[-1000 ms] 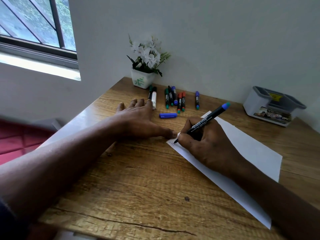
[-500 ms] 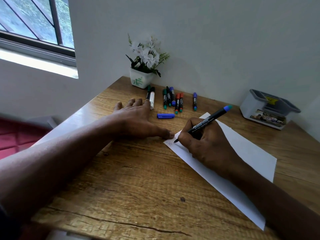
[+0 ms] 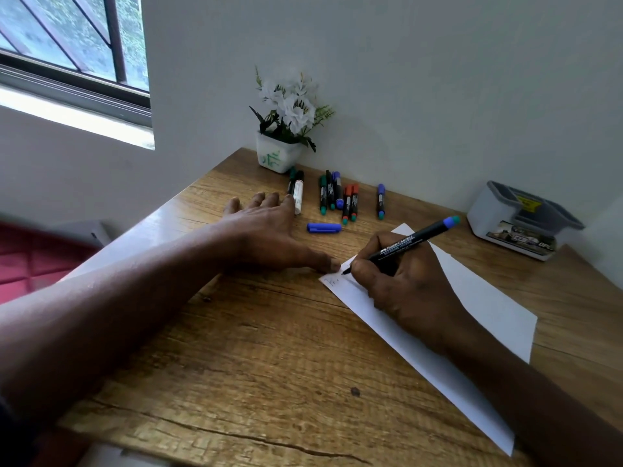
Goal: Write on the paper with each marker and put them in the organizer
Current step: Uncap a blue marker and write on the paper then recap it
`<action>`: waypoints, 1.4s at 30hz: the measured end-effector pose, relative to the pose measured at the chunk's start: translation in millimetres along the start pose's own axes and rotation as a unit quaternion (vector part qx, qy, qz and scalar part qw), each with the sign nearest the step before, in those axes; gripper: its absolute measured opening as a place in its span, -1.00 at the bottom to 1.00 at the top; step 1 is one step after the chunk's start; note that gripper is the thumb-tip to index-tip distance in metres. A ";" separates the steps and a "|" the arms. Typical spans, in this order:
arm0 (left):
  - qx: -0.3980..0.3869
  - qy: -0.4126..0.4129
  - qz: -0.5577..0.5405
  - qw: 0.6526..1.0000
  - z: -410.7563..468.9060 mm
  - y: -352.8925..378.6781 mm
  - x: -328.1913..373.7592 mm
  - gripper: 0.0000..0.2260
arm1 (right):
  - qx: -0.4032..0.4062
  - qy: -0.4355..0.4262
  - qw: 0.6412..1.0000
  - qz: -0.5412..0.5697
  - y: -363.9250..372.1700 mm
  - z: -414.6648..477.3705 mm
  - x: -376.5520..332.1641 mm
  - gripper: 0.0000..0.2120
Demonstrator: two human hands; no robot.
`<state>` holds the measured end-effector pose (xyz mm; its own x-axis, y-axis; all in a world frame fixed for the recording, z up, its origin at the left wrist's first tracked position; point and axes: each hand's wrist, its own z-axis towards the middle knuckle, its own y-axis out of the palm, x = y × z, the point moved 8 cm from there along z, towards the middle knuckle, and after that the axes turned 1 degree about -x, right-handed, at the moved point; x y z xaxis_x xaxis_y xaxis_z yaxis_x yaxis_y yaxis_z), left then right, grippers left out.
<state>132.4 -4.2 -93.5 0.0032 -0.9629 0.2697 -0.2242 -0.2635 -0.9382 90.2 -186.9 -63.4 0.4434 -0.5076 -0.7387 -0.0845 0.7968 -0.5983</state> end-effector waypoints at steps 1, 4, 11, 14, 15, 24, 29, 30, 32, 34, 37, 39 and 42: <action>-0.001 -0.001 0.001 1.000 0.0 -0.1 0.3 0.33 | 0.003 0.007 1.000 0.015 -0.9 -0.1 0.9 -0.91; -0.002 -0.001 0.005 1.000 0.9 0.3 -0.4 0.33 | -0.012 0.014 1.000 0.008 1.7 -0.5 1.7 -0.93; -0.002 0.001 0.002 1.000 -0.7 -0.9 2.1 0.31 | -0.015 0.019 1.000 0.013 0.8 -0.9 -1.0 -0.91; -0.003 -0.004 -0.002 1.000 -1.0 -0.3 1.4 0.31 | -0.009 0.025 0.999 0.026 0.6 -2.5 -0.6 -0.91; -0.001 -0.005 -0.002 1.000 -1.0 -0.3 1.4 0.29 | -0.004 0.025 0.999 0.020 -0.4 -2.3 -0.8 -0.90; 0.011 0.001 -0.003 1.000 -0.6 -0.6 1.0 0.21 | -0.005 0.047 0.999 0.026 -1.9 -2.2 -0.6 -0.88; 0.013 0.000 -0.005 1.000 -0.4 -0.6 0.5 0.20 | 0.004 0.056 0.998 0.021 -0.9 -2.2 0.4 -0.89; 0.013 -0.001 -0.005 1.000 -0.6 -0.7 0.9 0.20 | 0.012 0.059 0.998 0.026 -2.1 -2.1 0.7 -0.89; 0.013 -0.001 -0.003 1.000 -0.9 -1.0 1.1 0.19 | 0.010 0.070 0.997 0.040 -1.0 -2.5 1.6 -0.89; 0.014 0.000 -0.004 1.000 -0.5 -1.0 1.1 0.19 | 0.003 0.076 0.996 0.046 0.3 -3.1 1.8 -0.90; 0.011 -0.004 -0.007 1.000 -1.1 -0.1 0.8 0.20 | 0.007 0.074 0.996 0.039 -1.3 -2.9 0.5 -0.87; 0.010 -0.003 -0.007 1.000 -1.1 -0.1 1.4 0.20 | 0.007 0.080 0.996 0.040 -1.7 -3.8 1.5 -0.87; 0.012 -0.002 -0.011 1.000 -2.3 -1.2 1.4 0.19 | 0.016 0.088 0.995 0.041 -1.8 -3.5 2.9 -0.90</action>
<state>130.4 -5.1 -91.5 0.0116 -0.9573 0.2890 -0.2005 -0.2854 -0.9372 88.5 -190.9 -65.5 0.2725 -0.4870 -0.8298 -0.0848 0.8469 -0.5249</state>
